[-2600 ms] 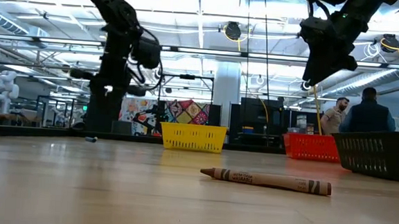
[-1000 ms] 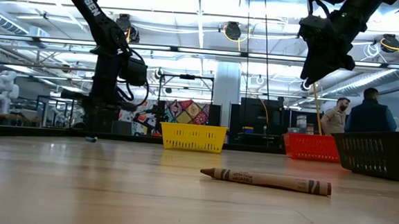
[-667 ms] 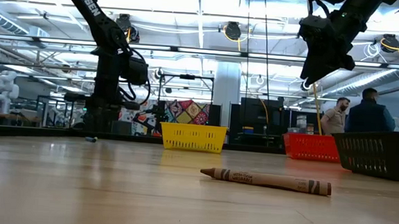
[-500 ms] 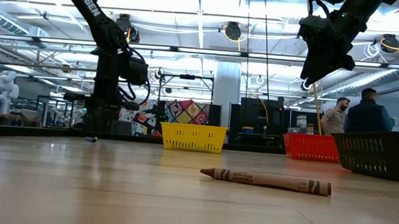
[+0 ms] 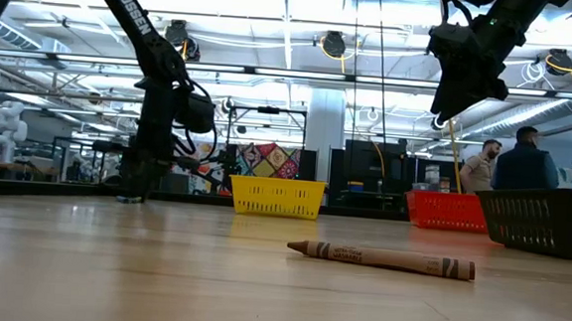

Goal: Sort crayons
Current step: Put the green crayon into the black bin

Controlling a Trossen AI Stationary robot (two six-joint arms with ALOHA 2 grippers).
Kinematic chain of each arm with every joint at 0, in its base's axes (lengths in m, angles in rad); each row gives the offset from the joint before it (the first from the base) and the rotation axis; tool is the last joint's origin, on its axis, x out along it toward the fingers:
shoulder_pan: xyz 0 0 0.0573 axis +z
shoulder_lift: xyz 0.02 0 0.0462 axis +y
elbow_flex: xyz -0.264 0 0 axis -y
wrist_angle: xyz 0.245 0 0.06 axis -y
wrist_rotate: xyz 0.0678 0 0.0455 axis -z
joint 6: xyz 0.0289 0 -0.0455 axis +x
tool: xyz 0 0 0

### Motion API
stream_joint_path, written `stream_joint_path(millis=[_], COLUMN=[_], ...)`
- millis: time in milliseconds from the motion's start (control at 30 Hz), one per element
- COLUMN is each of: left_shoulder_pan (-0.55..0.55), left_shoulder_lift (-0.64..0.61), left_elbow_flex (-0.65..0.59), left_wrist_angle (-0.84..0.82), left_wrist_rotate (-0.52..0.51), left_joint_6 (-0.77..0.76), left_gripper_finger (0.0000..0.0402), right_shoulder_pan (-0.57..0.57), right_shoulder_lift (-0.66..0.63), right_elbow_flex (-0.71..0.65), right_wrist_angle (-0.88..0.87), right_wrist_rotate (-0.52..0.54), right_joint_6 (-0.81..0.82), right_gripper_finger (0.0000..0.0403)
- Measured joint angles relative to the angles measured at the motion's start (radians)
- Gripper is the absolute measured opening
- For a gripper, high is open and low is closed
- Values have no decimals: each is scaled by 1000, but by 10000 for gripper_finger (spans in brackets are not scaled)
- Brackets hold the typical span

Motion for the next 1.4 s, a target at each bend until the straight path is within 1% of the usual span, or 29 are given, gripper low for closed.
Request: stream_joint_path(millis=[100, 300, 400, 533, 767, 833, 967, 1167, 1300, 1400], left_shoulder_pan=[0, -3, -1, -4, -31, -42, -61, -96, -137, -175], left_shoulder_lift=[1, 1, 1, -4, -23, -42, -79, -127, -160, -182], left_elbow_flex=[-1, -2, -2, -4, 27, 28, 29, 30, 31, 31], left_wrist_angle=[3, -3, -3, -1, -39, -37, -28, -10, 11, 28], left_wrist_rotate=[1, 16, 46, 49, 60, 125, 169, 210, 247, 258], left_joint_6=[6, 43, 94, 114, 218, 236, 300, 364, 431, 445], left_gripper_finger=[58, 9, 7, 7, 6, 6, 5, 5, 5, 5], right_shoulder_pan=[0, 0, 0, 0, 0, 0, 0, 11, 49, 88], right_shoulder_lift=[0, 0, 0, 0, 0, 0, 0, 0, 0, 0], right_elbow_flex=[0, 0, 0, 0, 0, 0, 0, 0, 0, 0], right_wrist_angle=[0, -1, -9, -11, -11, -11, -11, -11, -6, 3], right_wrist_rotate=[3, 0, -2, -3, -4, -6, -10, -124, -201, -240], right_joint_6=[0, 0, 4, 24, 23, 23, 23, -2, -33, -43], right_gripper_finger=[125, 125, 125, 125, 125, 125, 125, 125, 125, 125])
